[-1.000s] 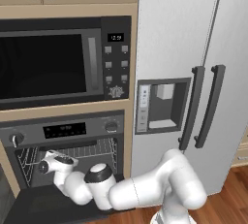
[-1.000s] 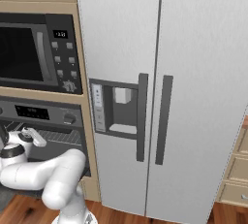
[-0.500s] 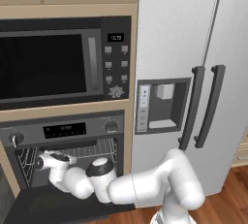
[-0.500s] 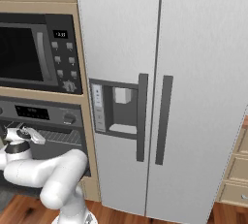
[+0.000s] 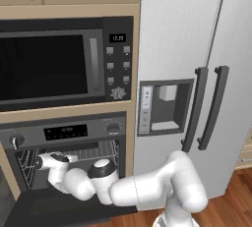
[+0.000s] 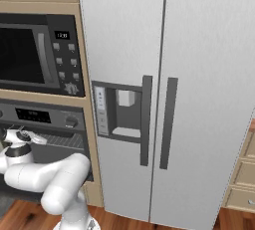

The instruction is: Take the baked cake out of the oven and place it on the plate for cooling. Then close the oven door.

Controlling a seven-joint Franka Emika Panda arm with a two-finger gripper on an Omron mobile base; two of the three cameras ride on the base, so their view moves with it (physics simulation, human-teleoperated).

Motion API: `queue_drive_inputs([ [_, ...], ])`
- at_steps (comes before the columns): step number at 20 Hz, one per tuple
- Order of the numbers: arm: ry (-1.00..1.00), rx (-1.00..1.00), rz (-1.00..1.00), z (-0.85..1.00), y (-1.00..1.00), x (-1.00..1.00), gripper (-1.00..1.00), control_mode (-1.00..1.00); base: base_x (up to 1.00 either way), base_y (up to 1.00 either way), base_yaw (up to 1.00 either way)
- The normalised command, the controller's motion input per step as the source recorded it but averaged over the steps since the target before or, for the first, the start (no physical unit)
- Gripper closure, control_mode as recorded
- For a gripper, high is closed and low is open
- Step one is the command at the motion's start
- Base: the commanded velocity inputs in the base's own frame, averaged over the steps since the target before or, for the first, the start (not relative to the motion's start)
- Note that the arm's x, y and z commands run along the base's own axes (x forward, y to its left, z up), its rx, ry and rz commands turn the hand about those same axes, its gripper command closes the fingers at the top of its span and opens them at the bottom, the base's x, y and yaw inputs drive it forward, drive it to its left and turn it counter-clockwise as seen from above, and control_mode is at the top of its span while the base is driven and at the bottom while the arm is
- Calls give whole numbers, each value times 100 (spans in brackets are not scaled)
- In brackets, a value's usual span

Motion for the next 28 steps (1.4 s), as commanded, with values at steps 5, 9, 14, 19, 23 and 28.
queue_drive_inputs([
  [5,0,-28,2,-90,20,-47,-100,-100,0,0,0],
  [9,-1,-27,2,-93,22,-48,-100,-100,0,0,0],
  [14,-2,-25,2,-91,25,-58,-100,-100,0,0,0],
  [19,-1,-23,1,-88,26,-62,-100,-100,0,0,0],
  [23,-1,-21,0,-86,26,-64,-100,-100,0,0,0],
  [28,-1,-19,0,-84,24,-67,-100,-100,0,0,0],
])
